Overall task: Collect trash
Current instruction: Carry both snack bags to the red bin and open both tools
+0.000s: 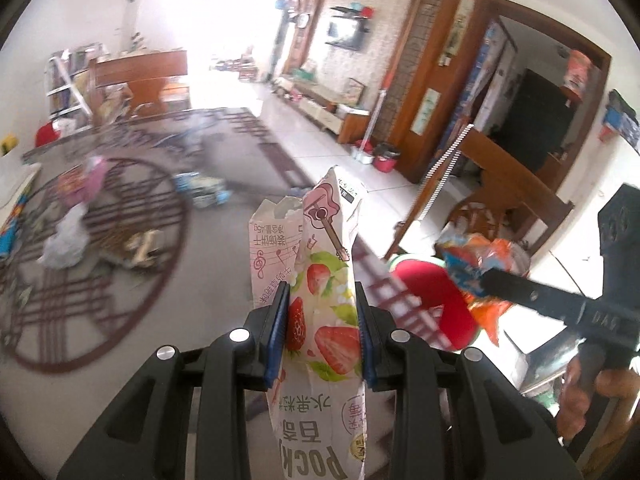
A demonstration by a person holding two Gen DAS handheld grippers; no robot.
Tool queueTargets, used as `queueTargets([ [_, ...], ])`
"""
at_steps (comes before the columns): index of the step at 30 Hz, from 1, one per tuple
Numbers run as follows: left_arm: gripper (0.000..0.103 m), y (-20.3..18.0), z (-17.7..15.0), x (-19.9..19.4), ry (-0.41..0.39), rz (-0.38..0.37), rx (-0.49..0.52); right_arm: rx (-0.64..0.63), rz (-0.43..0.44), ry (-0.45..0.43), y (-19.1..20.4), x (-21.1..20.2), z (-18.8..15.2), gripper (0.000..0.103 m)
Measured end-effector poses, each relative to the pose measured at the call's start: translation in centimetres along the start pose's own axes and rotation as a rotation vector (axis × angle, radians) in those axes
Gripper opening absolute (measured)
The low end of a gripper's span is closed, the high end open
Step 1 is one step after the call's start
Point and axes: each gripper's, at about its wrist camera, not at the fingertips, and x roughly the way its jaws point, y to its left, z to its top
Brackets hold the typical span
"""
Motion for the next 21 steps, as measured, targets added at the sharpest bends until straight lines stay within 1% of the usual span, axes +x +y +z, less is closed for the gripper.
queueTargets([
  [5, 0.028, -3.1, 1.2, 2.6, 0.031, -0.054, 0.033, 0.08, -0.06, -0.022, -4.4, -1.2, -0.3, 0.067],
  [7, 0.028, -3.8, 1.3, 3.6, 0.037, -0.061, 0.048, 0.121, -0.081, -0.028, -6.4, -1.6, -0.6, 0.067],
  [9, 0.028, -4.6, 1.1, 5.0, 0.062, -0.061, 0.06, 0.162, -0.094, -0.033, -8.0, -1.8, -0.9, 0.067],
  [13, 0.028, -5.7, 1.2, 7.8, 0.12, -0.115, 0.025, 0.214, -0.125, -0.032, -10.4, -1.8, -1.4, 0.067],
  [15, 0.028, -6.3, 1.6, 8.8, 0.134, -0.132, 0.021, 0.242, -0.137, -0.029, -11.5, -1.6, -1.7, 0.067],
  [19, 0.028, -8.6, 2.7, 11.0, 0.152, -0.165, 0.052, 0.305, -0.153, -0.027, -13.8, -1.3, -2.3, 0.067],
  [21, 0.028, -10.1, 3.1, 12.1, 0.163, -0.196, 0.073, 0.331, -0.161, -0.024, -14.8, -1.0, -2.4, 0.067],
])
